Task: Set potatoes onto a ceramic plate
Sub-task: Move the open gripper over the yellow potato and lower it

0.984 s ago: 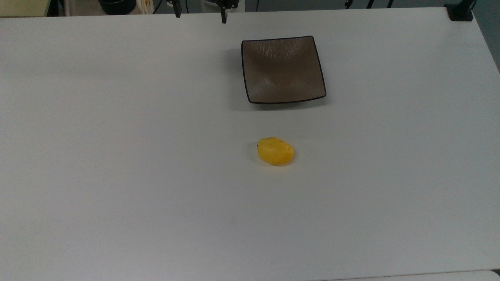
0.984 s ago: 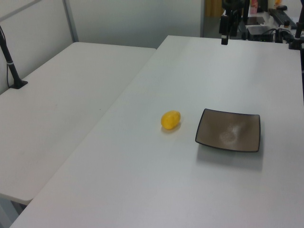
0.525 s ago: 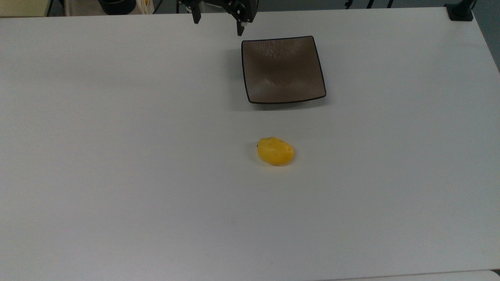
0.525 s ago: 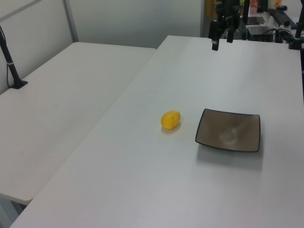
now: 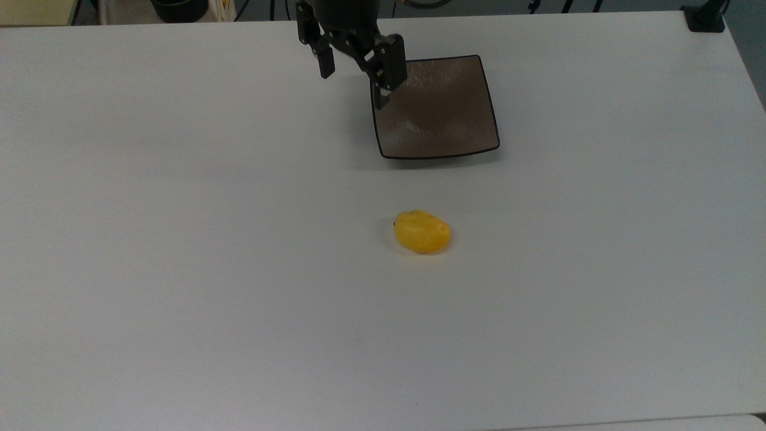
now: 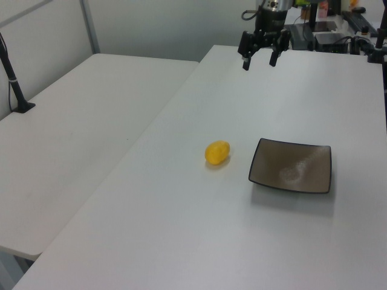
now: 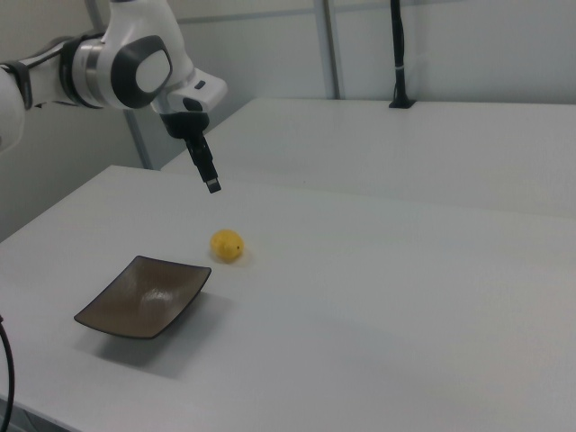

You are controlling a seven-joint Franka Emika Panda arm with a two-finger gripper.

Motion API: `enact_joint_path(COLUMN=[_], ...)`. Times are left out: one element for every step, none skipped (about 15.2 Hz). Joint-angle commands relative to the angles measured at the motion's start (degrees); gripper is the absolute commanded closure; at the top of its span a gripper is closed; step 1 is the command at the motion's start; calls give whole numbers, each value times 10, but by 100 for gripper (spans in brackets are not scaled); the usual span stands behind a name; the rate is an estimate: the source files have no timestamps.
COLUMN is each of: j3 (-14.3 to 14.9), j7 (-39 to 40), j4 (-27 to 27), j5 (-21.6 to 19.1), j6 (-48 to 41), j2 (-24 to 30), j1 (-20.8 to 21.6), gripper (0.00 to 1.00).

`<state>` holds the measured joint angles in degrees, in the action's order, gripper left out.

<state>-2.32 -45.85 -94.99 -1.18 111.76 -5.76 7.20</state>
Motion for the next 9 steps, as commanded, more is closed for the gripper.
enact_joint_path(j3=[-1,-1,-1,-1,-4,-10,-23,-30,-33], j7=[-137,-177,-218,-274,-308,-344,-400,-431,-454], j4=[0,0,0,-1,-1,-1,4,9,13], j5=[-7,-8,-8,-8,-8,-8,0,5,9], j6=[53,67,76,86,88,90,90,90,90], j2=[-33,-41,-44,-49,-55,-62,-85,-99,-109], j1=[10,10,10,10,11,10,10,10,10], gripper=[0,0,0,0,0,0,0,0,0])
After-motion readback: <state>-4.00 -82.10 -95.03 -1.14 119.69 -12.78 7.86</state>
